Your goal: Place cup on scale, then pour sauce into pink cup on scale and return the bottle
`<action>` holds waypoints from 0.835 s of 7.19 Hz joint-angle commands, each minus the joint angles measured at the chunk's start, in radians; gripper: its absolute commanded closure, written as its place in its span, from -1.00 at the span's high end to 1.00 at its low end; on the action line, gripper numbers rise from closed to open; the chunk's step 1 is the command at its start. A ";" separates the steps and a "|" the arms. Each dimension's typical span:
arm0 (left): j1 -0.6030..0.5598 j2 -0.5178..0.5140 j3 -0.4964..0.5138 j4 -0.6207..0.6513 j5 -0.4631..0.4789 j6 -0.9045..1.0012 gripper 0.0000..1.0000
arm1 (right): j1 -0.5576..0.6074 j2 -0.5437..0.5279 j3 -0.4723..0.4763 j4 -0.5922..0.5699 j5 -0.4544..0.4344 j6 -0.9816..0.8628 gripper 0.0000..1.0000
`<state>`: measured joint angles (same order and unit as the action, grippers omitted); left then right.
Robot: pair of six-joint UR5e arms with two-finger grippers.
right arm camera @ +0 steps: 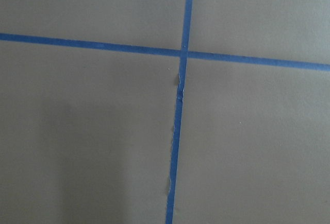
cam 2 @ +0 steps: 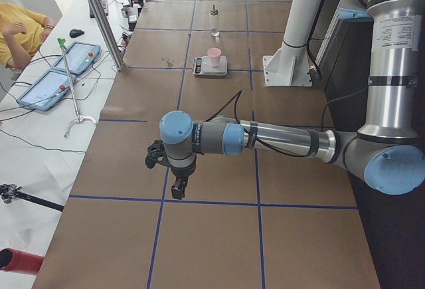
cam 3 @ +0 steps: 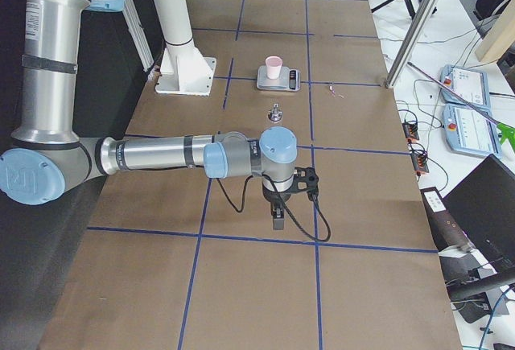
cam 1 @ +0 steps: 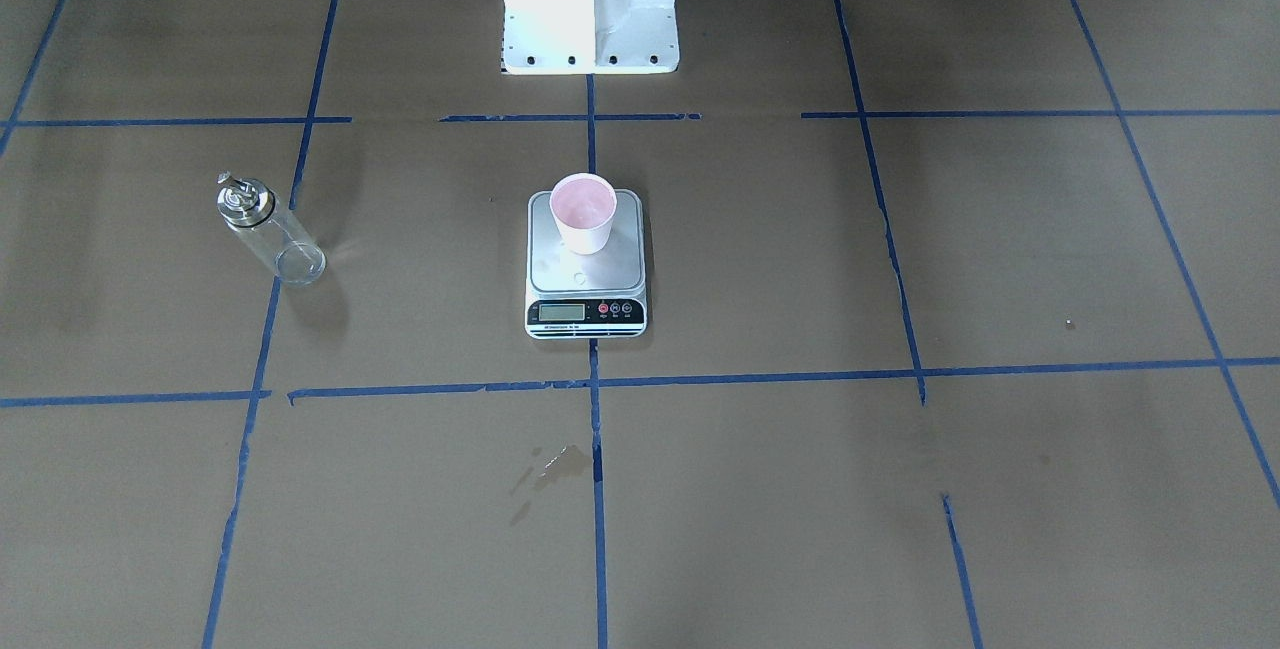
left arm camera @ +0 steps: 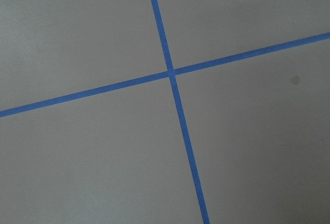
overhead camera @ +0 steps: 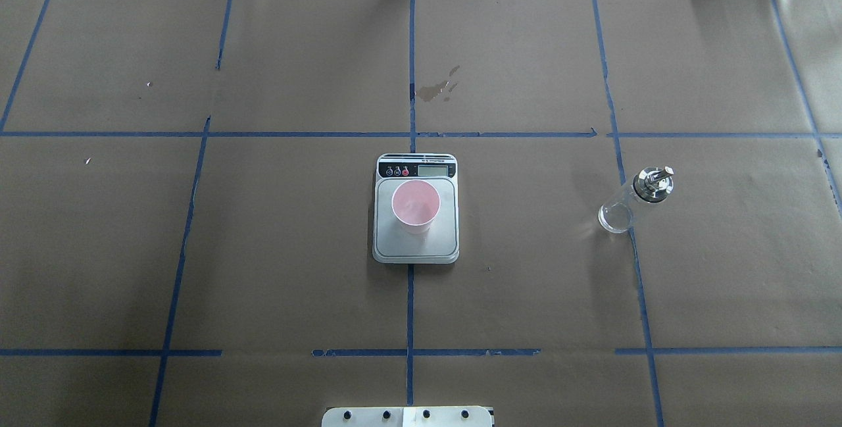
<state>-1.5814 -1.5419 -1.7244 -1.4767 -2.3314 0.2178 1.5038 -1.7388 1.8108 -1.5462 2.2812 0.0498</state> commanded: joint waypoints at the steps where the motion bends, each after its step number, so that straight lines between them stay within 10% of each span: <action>1: 0.001 -0.001 -0.004 -0.002 0.000 0.000 1.00 | 0.001 -0.021 -0.004 0.000 0.001 0.011 1.00; 6: 0.000 -0.011 0.009 -0.020 0.012 -0.005 1.00 | 0.006 -0.028 0.002 0.001 0.061 0.009 1.00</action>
<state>-1.5808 -1.5615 -1.7204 -1.4959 -2.3229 0.2121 1.5082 -1.7609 1.8125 -1.5465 2.3362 0.0618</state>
